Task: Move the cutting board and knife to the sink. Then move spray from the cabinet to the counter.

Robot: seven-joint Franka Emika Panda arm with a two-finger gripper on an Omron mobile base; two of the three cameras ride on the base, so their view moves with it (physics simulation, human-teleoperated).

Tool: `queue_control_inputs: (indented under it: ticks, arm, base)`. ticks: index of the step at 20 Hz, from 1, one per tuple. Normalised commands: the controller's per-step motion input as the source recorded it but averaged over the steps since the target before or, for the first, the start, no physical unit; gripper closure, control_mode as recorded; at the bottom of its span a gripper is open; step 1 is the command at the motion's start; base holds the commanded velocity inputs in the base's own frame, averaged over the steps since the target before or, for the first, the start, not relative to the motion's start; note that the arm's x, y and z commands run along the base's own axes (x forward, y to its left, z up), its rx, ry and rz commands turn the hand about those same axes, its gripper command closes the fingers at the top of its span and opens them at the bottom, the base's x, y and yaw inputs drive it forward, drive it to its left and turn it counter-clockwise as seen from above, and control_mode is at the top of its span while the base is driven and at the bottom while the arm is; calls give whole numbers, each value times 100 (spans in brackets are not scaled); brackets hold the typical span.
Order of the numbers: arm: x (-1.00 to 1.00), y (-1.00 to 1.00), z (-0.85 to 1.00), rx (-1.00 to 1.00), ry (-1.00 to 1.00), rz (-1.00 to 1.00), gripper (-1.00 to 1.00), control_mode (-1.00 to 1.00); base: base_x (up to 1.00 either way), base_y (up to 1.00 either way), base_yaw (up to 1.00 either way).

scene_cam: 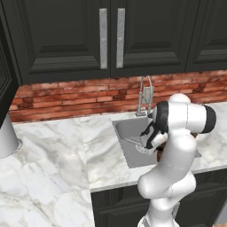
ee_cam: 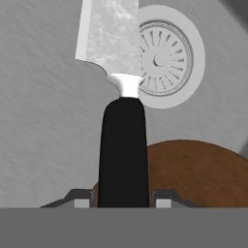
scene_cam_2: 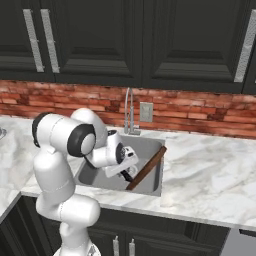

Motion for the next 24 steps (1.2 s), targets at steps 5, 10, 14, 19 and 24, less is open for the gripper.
queue_control_inputs:
  ticks: [5,10,14,19,24]
  arm:
    - [27,-6,-26,0,-8,4,-100,-100]
    - [1,-1,0,0,-3,0,-100,-100]
    - [-10,-4,0,1,-4,0,-100,-100]
    - [-31,-3,15,4,-7,0,-100,-100]
    - [-39,-3,44,8,-5,0,-100,-100]
  base:
    - [0,0,0]
    - [0,0,0]
    - [0,0,0]
    - [0,0,0]
    - [0,0,0]
